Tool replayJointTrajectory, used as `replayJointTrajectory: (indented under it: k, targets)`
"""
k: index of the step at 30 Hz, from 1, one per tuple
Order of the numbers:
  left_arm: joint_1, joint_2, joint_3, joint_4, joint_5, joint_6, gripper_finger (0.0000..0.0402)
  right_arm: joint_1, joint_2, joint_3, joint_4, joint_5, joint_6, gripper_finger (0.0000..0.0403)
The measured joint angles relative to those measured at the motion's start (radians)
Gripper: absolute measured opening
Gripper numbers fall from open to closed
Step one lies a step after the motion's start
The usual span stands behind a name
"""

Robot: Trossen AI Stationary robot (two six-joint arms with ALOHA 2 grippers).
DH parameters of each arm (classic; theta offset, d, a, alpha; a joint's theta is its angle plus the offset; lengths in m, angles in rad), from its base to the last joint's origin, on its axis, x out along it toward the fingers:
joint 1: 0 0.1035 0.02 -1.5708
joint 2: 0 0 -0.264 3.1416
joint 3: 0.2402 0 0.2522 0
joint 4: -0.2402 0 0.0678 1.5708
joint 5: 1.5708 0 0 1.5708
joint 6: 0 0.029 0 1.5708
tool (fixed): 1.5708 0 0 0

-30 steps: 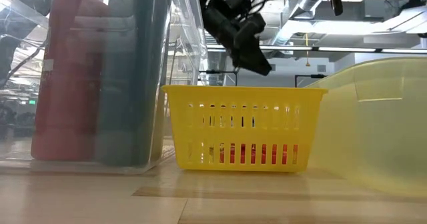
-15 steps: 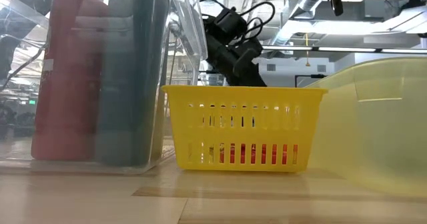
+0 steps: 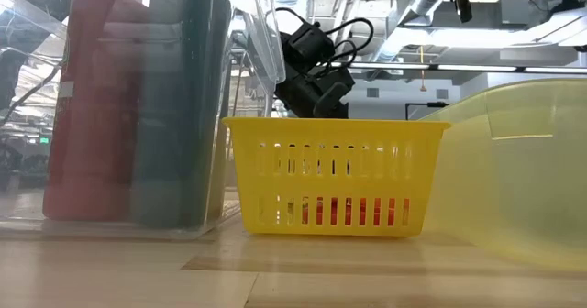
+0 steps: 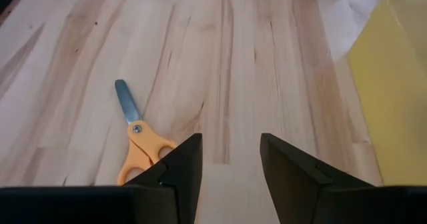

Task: Pick & Place Paint Supplies
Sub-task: Put the yellow scissors into the left yellow bin

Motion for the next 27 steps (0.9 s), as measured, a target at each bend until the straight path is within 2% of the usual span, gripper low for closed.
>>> replayJointTrajectory:
  k: [12, 19, 27]
  targets:
    - [-0.003, 0.0, 0.0, -0.003, 0.001, -0.013, 0.0136, 0.0, 0.0, 0.0, -0.015, 0.0, 0.003, 0.0008]
    - [-0.002, 0.013, 0.0, -0.068, 0.001, -0.013, 0.0136, 0.001, 0.0, 0.0, -0.019, 0.0, 0.003, 0.0008]
    - [-0.002, 0.079, 0.0, -0.048, 0.007, -0.031, 0.0136, 0.001, 0.0, 0.0, -0.019, 0.0, 0.004, 0.0008]
